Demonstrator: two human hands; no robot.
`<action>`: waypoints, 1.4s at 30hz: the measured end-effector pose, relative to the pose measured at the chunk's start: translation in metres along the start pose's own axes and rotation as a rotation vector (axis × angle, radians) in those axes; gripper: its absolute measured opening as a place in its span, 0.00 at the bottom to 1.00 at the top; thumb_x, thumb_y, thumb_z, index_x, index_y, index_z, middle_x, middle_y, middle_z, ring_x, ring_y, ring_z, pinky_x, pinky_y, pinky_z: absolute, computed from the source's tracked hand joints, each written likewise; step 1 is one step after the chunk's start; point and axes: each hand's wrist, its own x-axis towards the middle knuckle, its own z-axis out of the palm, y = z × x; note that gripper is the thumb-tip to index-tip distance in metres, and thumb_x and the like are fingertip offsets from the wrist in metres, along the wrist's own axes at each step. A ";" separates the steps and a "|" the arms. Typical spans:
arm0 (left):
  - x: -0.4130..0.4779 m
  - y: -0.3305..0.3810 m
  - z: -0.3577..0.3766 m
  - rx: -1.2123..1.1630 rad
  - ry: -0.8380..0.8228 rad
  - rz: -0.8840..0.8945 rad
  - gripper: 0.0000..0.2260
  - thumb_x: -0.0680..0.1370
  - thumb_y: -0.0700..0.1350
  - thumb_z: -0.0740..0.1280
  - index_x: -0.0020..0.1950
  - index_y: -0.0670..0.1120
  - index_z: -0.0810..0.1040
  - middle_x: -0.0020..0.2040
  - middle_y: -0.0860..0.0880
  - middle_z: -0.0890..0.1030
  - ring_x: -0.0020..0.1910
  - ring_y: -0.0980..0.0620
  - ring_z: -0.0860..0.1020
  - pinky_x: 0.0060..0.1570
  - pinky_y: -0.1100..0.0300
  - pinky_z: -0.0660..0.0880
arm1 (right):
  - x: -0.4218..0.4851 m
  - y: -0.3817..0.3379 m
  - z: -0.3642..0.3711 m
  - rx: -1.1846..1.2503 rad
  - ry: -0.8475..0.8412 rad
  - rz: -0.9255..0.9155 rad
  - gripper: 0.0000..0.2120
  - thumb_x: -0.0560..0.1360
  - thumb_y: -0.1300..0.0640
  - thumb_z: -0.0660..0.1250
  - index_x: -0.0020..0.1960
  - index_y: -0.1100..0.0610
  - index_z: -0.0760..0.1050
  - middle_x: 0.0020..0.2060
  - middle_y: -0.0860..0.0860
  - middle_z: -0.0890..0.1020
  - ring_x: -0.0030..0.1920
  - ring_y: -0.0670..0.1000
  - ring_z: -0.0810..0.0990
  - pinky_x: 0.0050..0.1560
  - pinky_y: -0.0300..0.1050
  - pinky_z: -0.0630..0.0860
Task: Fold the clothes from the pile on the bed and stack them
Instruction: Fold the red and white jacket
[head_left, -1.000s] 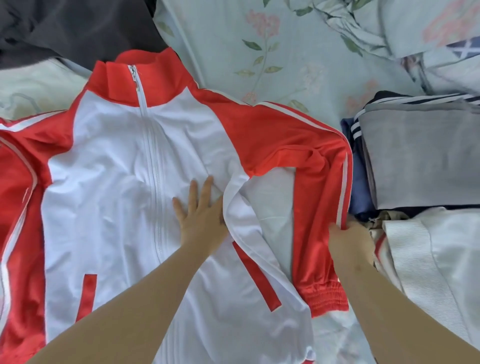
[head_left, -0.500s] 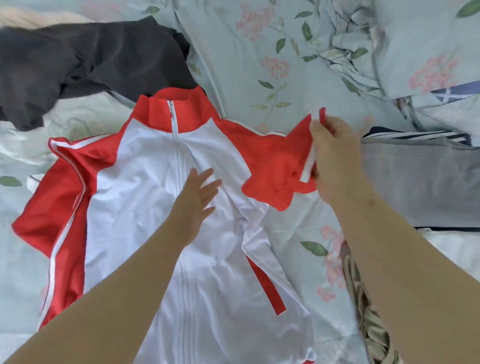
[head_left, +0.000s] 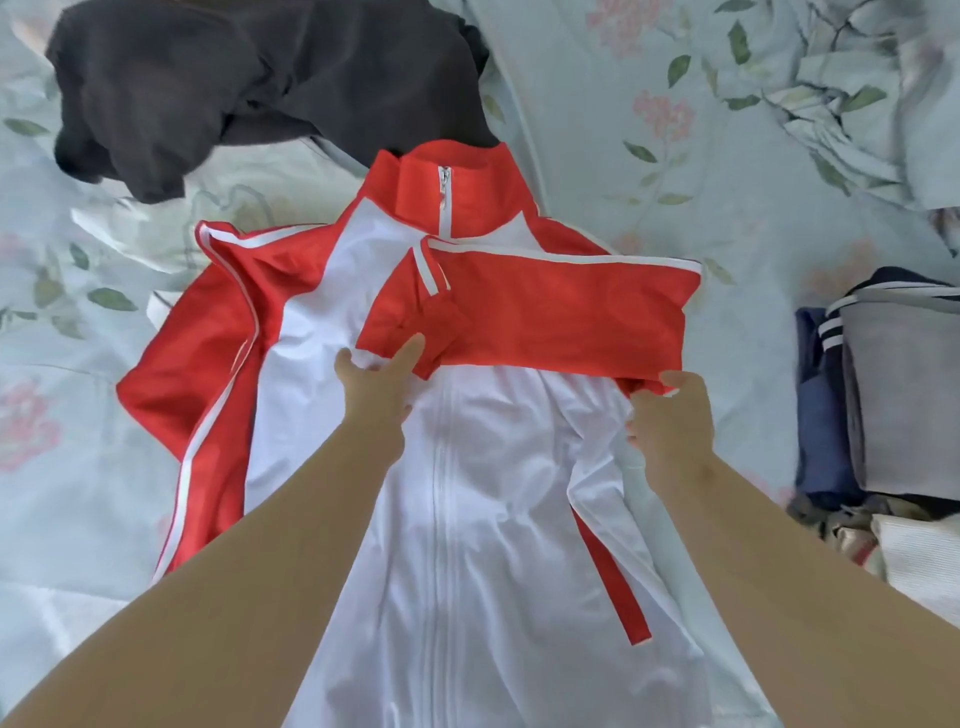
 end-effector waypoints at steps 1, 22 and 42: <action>0.002 -0.001 0.007 0.131 0.056 0.073 0.44 0.70 0.52 0.75 0.76 0.57 0.48 0.73 0.48 0.60 0.66 0.46 0.68 0.58 0.50 0.70 | 0.004 0.006 0.001 0.059 0.013 0.051 0.13 0.73 0.64 0.59 0.54 0.50 0.64 0.41 0.54 0.73 0.31 0.54 0.72 0.35 0.47 0.74; 0.066 0.029 -0.043 -0.343 0.126 0.151 0.14 0.81 0.50 0.60 0.66 0.51 0.69 0.61 0.50 0.76 0.54 0.49 0.79 0.46 0.52 0.80 | 0.058 -0.003 0.010 -0.044 0.266 -0.198 0.28 0.74 0.65 0.61 0.73 0.58 0.60 0.47 0.51 0.72 0.50 0.51 0.73 0.51 0.34 0.64; 0.066 0.030 -0.066 0.324 0.561 0.477 0.17 0.79 0.37 0.56 0.67 0.42 0.70 0.62 0.44 0.77 0.61 0.43 0.73 0.58 0.60 0.66 | 0.003 -0.004 0.085 -0.950 -0.503 -0.476 0.29 0.78 0.48 0.59 0.76 0.46 0.53 0.77 0.50 0.53 0.76 0.55 0.50 0.72 0.57 0.56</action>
